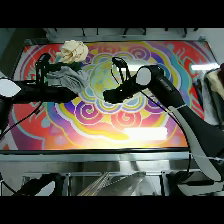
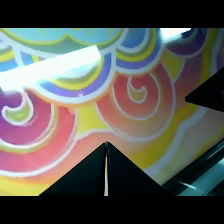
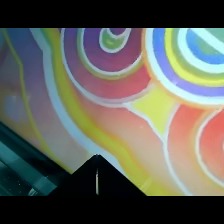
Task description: Fold the shirts.
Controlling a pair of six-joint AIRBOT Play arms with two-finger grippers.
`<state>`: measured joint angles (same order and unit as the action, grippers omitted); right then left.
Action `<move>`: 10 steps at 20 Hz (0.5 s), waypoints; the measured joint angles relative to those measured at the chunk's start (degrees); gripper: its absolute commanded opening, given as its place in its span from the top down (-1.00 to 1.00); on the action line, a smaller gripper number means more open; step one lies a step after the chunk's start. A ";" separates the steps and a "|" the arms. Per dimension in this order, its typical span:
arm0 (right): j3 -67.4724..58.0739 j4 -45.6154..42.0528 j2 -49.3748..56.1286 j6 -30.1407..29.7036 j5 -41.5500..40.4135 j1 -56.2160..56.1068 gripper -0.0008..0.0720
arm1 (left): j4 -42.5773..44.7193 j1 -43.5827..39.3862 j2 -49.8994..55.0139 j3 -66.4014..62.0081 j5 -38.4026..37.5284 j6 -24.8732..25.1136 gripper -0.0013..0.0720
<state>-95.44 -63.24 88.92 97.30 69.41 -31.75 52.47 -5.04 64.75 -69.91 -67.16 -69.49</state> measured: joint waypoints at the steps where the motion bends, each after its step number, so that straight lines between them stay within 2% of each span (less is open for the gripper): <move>1: 0.00 0.00 0.02 0.00 0.00 0.00 0.92 | -0.04 -0.04 0.00 0.00 1.31 0.00 0.94; 4: 0.00 0.02 0.07 0.00 -0.02 -0.02 0.93 | 1.75 0.57 0.00 -0.22 3.08 1.27 0.90; 6: 0.00 0.02 0.07 0.00 0.00 -0.04 0.93 | 7.30 2.08 0.42 -0.28 4.90 0.81 -0.71; 10: 0.00 0.02 0.13 0.00 -0.02 -0.04 0.93 | 14.21 10.27 5.35 -0.39 10.32 -3.23 -0.69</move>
<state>-95.44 -63.22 89.06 97.30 69.38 -31.79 66.67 5.23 70.11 -70.30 -56.84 -72.73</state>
